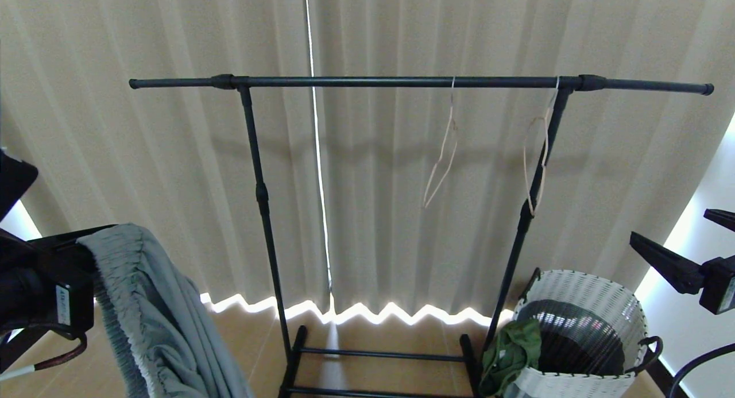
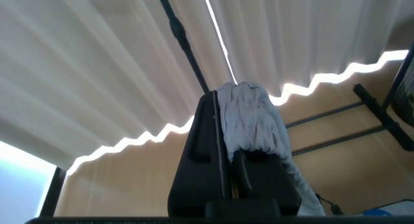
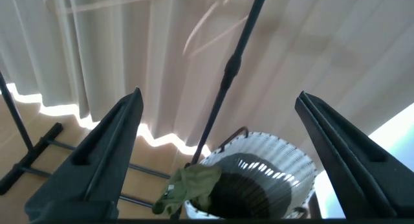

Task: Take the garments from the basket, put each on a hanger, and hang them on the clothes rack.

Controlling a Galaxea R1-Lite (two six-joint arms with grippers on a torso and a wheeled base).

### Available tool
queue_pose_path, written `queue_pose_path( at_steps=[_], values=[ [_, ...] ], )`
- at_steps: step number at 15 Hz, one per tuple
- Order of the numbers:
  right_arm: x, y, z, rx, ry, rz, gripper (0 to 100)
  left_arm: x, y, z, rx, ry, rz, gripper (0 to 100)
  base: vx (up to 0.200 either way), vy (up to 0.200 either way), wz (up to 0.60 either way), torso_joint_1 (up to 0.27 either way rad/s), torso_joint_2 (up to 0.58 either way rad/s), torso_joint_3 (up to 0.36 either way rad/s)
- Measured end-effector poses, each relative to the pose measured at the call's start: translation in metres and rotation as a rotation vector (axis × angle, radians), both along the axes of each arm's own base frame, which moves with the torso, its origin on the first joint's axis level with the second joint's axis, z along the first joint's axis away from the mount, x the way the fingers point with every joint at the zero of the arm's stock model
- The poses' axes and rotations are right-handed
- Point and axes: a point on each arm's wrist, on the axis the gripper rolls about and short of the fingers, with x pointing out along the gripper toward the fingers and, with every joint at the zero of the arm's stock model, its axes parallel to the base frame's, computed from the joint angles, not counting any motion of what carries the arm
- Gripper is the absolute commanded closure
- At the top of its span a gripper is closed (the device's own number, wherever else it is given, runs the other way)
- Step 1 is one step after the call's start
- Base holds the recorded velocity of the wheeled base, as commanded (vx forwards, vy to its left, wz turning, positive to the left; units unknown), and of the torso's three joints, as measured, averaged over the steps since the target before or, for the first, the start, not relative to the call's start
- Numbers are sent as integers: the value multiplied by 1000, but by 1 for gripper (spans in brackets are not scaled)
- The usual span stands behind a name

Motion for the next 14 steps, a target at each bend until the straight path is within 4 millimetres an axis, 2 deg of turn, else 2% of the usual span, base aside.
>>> queue_pose_path(
  at_steps=[4, 6, 10, 14],
  values=[
    [-1, 0, -3, -34, 8, 5, 0, -3, 1, -3, 9, 4, -1, 100, 0, 0, 0, 243, -505, -261],
    [-3, 0, -7, -40, 16, 7, 0, -6, 3, -6, 24, 3, -4, 100, 0, 0, 0, 122, -234, -122],
    [0, -2, 7, -47, -8, -10, 0, -16, 7, -17, 18, -10, -5, 100, 0, 0, 0, 19, -38, -18],
    [-1, -6, 11, -52, 176, -33, 0, -30, 13, -29, 13, -21, -1, 100, 0, 0, 0, 0, 0, 0]
  ],
)
